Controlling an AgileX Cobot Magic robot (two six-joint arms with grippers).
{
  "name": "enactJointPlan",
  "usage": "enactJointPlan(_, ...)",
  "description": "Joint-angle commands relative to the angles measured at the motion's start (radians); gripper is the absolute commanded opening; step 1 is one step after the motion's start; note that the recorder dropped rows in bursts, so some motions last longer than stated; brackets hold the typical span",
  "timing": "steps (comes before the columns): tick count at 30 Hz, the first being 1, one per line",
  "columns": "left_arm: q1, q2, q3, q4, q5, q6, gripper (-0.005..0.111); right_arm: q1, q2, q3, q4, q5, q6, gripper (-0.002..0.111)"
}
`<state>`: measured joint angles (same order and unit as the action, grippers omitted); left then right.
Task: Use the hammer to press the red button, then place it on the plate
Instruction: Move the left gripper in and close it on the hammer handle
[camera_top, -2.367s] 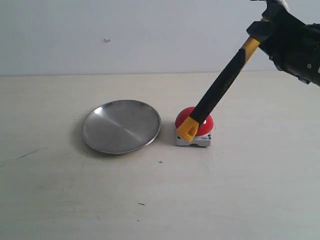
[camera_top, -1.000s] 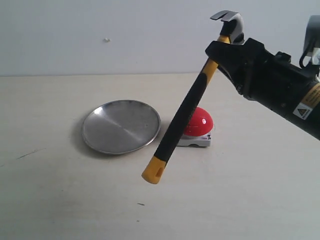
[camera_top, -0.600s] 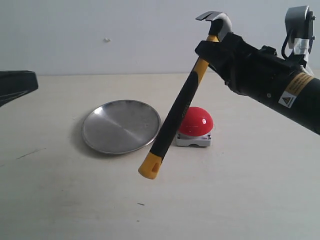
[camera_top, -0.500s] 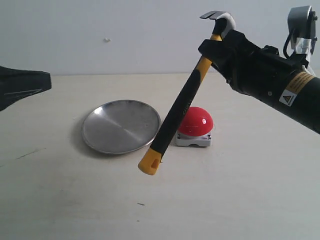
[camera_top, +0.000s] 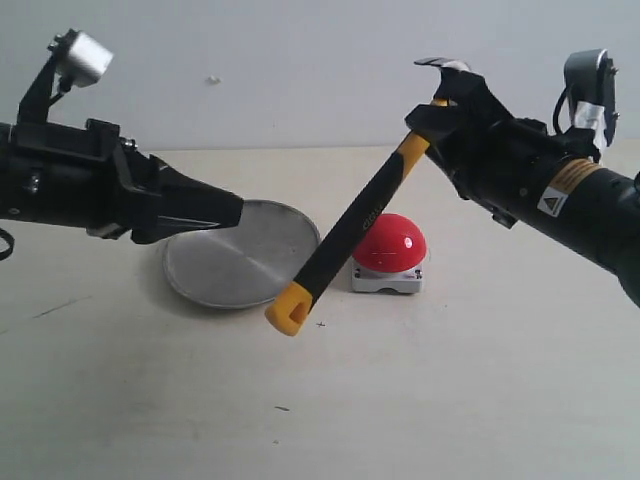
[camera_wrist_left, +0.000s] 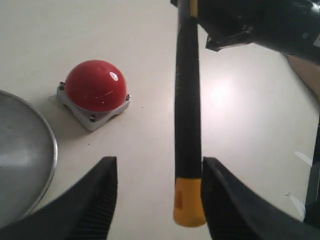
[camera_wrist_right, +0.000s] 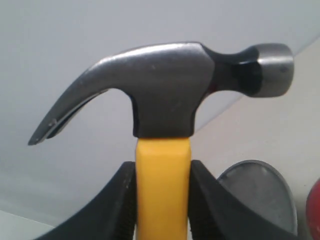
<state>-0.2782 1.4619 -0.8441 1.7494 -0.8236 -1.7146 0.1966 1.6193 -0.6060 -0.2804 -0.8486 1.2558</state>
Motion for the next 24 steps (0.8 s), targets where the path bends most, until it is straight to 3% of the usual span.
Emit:
enactJointPlan(1, -0.060, 0.024, -0.045, -0.005, 0.119, -0.016, 0.047, 0.001, 0.094, -0.031, -0.013, -0.125, 0.003, 0.000)
enactJointPlan(4, -0.065, 0.049, -0.070, -0.005, 0.135, -0.012, 0.047, 0.001, 0.140, -0.031, -0.013, -0.210, 0.011, 0.000)
enactJointPlan(9, -0.065, 0.051, -0.074, -0.005, 0.485, 0.060, 0.047, 0.001, 0.141, -0.035, -0.005, -0.222, -0.004, 0.000)
enactJointPlan(16, -0.065, 0.051, -0.074, -0.005, 0.675, 0.190, 0.047, 0.001, 0.141, -0.078, -0.029, -0.190, -0.036, 0.000)
enactJointPlan(24, -0.089, 0.051, -0.017, -0.005, 1.025, 0.469, 0.047, 0.001, 0.141, -0.091, -0.055, -0.171, -0.049, 0.000)
